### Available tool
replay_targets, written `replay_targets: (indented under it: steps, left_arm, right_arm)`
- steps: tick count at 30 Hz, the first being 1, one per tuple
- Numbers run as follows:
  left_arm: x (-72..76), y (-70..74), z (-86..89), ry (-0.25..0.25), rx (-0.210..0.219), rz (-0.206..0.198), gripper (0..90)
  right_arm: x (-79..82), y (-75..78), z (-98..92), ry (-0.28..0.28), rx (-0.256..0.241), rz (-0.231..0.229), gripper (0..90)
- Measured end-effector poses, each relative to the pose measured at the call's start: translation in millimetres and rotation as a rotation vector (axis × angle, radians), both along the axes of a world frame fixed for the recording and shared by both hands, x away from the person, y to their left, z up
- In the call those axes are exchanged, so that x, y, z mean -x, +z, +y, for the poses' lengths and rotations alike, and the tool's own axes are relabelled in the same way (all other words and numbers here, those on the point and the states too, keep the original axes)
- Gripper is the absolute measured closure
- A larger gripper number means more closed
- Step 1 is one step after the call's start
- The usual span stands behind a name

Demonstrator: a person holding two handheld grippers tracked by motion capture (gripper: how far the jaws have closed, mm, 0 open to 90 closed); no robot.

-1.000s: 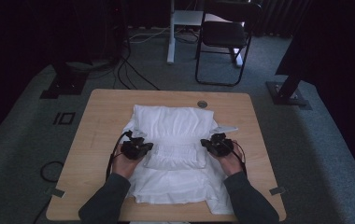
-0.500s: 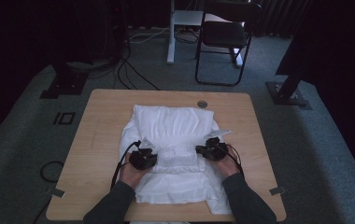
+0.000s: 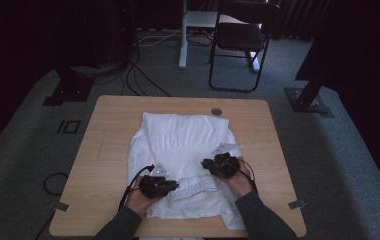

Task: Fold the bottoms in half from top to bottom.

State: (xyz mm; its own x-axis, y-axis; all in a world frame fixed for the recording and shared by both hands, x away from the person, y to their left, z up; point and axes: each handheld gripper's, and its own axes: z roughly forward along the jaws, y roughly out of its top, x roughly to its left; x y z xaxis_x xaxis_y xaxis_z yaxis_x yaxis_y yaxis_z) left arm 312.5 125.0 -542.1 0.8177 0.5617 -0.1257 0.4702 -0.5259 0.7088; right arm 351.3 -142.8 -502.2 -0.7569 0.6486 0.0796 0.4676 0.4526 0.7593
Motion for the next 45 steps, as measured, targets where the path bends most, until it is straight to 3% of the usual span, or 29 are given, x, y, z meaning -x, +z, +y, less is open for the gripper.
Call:
replay_targets:
  steps: [4,6,8,12,15,16,17,21,25,29,31,33,35,37,39,42,45]
  left_arm:
    - [2.7,-3.5,6.8,0.011,0.022,0.022,77.2]
    - [5.3,-5.7,11.5,0.012,0.049,0.045,75.7]
    - [8.8,-7.9,14.4,0.008,0.065,0.061,75.3]
    - [17.0,-10.0,14.4,-0.013,0.076,0.087,75.2]
    - [19.9,-7.1,13.5,-0.028,0.064,0.072,70.8]
    - [19.5,-1.1,13.9,-0.025,0.056,0.033,70.8]
    - [17.9,1.7,14.6,-0.012,0.057,0.016,61.4]
    - [-4.2,18.4,22.1,0.066,0.058,-0.048,54.2]
    - [-41.8,34.6,23.4,0.171,0.030,-0.128,51.7]
    - [-77.2,32.6,19.1,0.247,0.000,-0.134,51.3]
    - [-93.3,23.8,16.6,0.267,-0.028,-0.116,51.3]
    - [-105.9,10.6,16.1,0.276,-0.043,-0.078,51.5]
    - [-111.3,0.0,18.2,0.278,-0.028,-0.044,51.7]
    - [-111.4,-5.6,23.1,0.278,0.006,-0.035,52.2]
    - [-109.4,-8.2,27.3,0.275,0.025,-0.038,53.2]
    - [-102.7,-9.9,31.0,0.271,0.044,-0.034,54.1]
    - [-93.9,-10.3,29.5,0.262,0.038,-0.039,54.1]
  right_arm:
    - [25.4,-21.3,9.1,0.004,0.036,0.022,77.7]
    - [35.4,-31.6,5.9,-0.006,0.038,0.054,78.2]
    - [44.9,-42.5,2.9,-0.012,0.083,0.050,79.4]
    - [56.4,-50.2,-2.8,0.010,0.067,0.068,80.8]
    - [60.7,-48.4,-1.4,0.033,0.095,0.063,80.9]
    - [61.8,-46.9,-1.3,0.041,0.100,0.054,80.5]
    - [60.9,-41.4,-3.3,0.037,0.083,0.027,72.1]
    - [42.8,-25.8,-11.5,-0.026,0.042,-0.042,58.6]
    - [-0.2,-9.3,-21.6,-0.116,-0.026,-0.066,55.5]
    - [-39.8,-5.8,-21.1,-0.166,-0.031,-0.074,54.8]
    - [-60.1,-10.9,-17.3,-0.185,-0.001,-0.073,54.3]
    - [-73.8,-18.9,-15.8,-0.197,0.013,-0.036,54.0]
    - [-85.7,-32.5,-16.3,-0.222,0.057,0.004,55.1]
    - [-90.1,-44.5,-20.1,-0.258,0.073,0.041,56.7]
    - [-88.4,-50.4,-26.2,-0.264,0.035,0.036,57.4]
    - [-80.7,-51.4,-33.0,-0.271,0.025,0.038,57.4]
    - [-71.7,-52.4,-34.8,-0.267,0.025,0.031,57.4]
